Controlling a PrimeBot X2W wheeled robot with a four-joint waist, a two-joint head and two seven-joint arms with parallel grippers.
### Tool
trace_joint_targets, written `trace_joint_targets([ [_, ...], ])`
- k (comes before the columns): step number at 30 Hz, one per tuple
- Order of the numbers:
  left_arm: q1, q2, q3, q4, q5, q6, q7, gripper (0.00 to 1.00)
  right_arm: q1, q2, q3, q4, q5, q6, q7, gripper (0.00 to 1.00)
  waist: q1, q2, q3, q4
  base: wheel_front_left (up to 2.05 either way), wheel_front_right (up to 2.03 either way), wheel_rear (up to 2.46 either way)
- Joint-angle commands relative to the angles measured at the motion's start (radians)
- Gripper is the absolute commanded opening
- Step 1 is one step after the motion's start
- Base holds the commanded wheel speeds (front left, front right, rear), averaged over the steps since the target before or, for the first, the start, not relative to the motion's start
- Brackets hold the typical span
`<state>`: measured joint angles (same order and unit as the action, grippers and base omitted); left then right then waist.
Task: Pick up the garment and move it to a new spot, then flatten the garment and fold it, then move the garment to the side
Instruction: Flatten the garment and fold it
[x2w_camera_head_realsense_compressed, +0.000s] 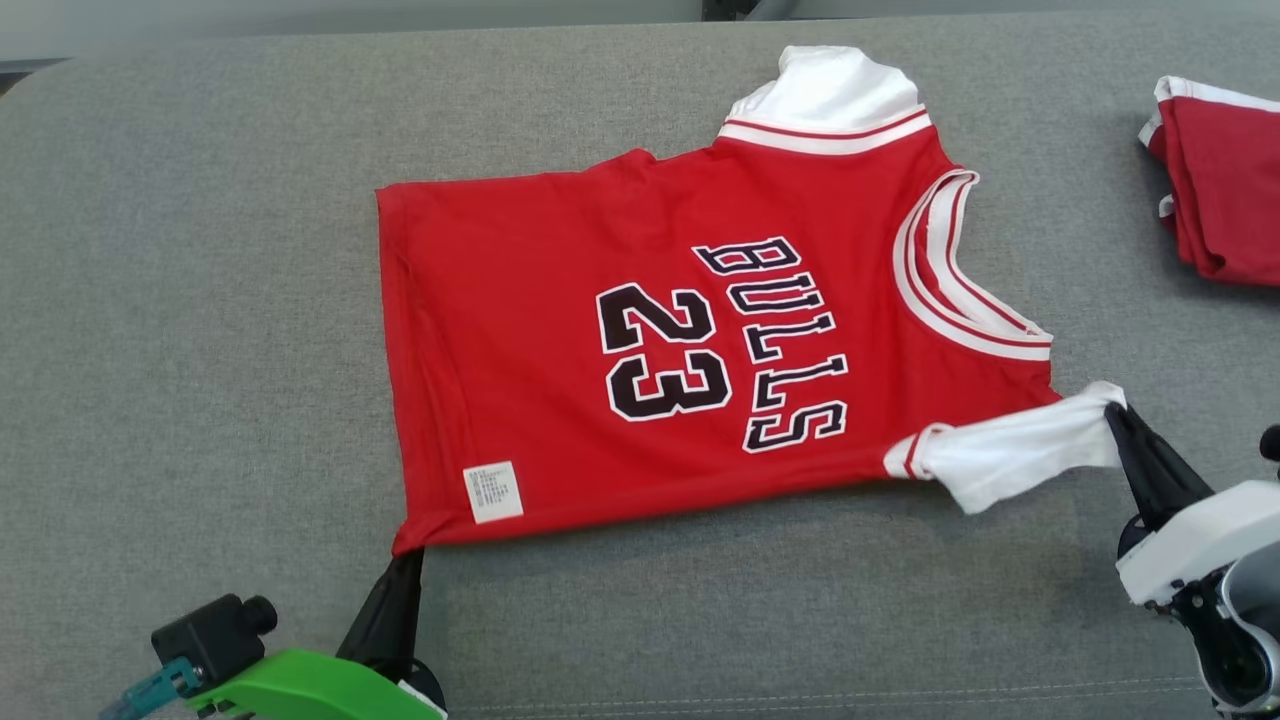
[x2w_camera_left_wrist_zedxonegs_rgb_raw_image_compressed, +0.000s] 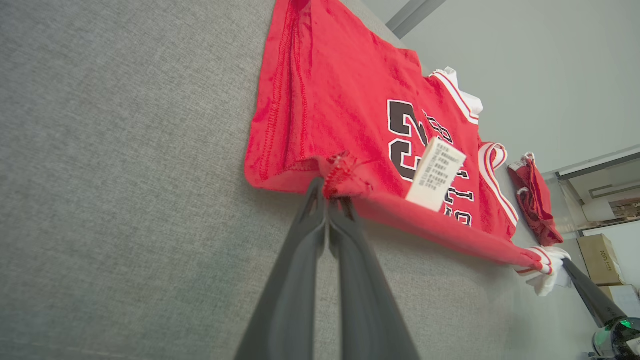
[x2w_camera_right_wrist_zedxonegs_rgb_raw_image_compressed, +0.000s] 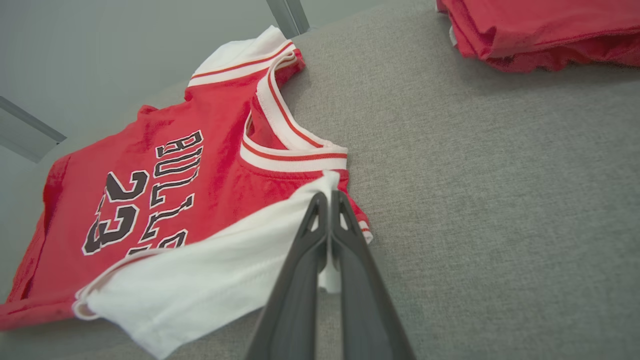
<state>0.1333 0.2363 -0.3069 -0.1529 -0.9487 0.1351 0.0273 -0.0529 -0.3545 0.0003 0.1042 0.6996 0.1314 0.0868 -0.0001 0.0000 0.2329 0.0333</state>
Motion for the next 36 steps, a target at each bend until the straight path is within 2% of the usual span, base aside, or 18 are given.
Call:
trace_joint_targets([
  [1,-0.021,0.009,0.006,-0.005,-0.010,0.010,0.009,0.00,-0.023,-0.003,-0.007,0.006,-0.016,-0.002,0.011,0.00,0.0001,0.0000,0.012,0.007,0.00,0.00,0.00],
  [9,-0.082,0.030,0.022,0.006,-0.024,0.047,0.072,0.00,-0.166,0.018,0.011,0.109,-0.071,-0.002,0.099,0.00,0.0001,0.0000,0.031,0.006,0.00,0.00,0.00],
  [15,-0.151,0.032,-0.002,0.062,-0.013,0.041,0.110,0.00,-0.246,0.013,0.031,0.187,-0.102,-0.002,0.137,0.00,0.0001,0.0000,0.049,0.024,0.00,0.00,0.00],
  [23,-0.284,0.040,-0.028,0.160,0.018,0.043,0.154,0.00,-0.320,0.001,0.074,0.232,-0.129,-0.002,0.157,0.00,0.0001,0.0000,0.080,0.032,0.00,0.00,0.00],
  [24,-0.297,0.042,-0.030,0.171,0.021,0.048,0.157,0.00,-0.332,-0.003,0.080,0.231,-0.137,-0.002,0.148,0.09,0.0001,0.0000,0.084,0.030,0.00,0.00,0.00],
  [26,-0.318,0.044,-0.032,0.190,0.030,0.057,0.167,0.00,-0.354,-0.012,0.091,0.236,-0.155,-0.002,0.131,0.36,0.0001,0.0000,0.089,0.026,0.00,0.00,0.00],
  [27,-0.327,0.045,-0.032,0.199,0.033,0.064,0.170,0.19,-0.364,-0.012,0.100,0.240,-0.165,-0.002,0.123,0.47,0.0001,0.0000,0.090,0.023,0.00,0.00,0.00],
  [28,-0.334,0.044,-0.030,0.207,0.036,0.070,0.170,0.62,-0.375,-0.011,0.105,0.242,-0.170,-0.002,0.111,1.00,0.0001,0.0000,0.091,0.020,0.00,0.00,0.00],
  [29,-0.338,0.043,-0.028,0.212,0.039,0.072,0.169,1.00,-0.388,-0.010,0.105,0.247,-0.178,-0.002,0.098,1.00,0.0001,0.0000,0.092,0.017,0.00,0.00,0.00],
  [36,-0.323,0.055,-0.015,0.229,0.061,0.096,0.140,1.00,-0.410,0.003,0.082,0.277,-0.201,-0.002,-0.018,1.00,0.0001,0.0000,0.079,0.011,0.00,0.00,0.00],
])
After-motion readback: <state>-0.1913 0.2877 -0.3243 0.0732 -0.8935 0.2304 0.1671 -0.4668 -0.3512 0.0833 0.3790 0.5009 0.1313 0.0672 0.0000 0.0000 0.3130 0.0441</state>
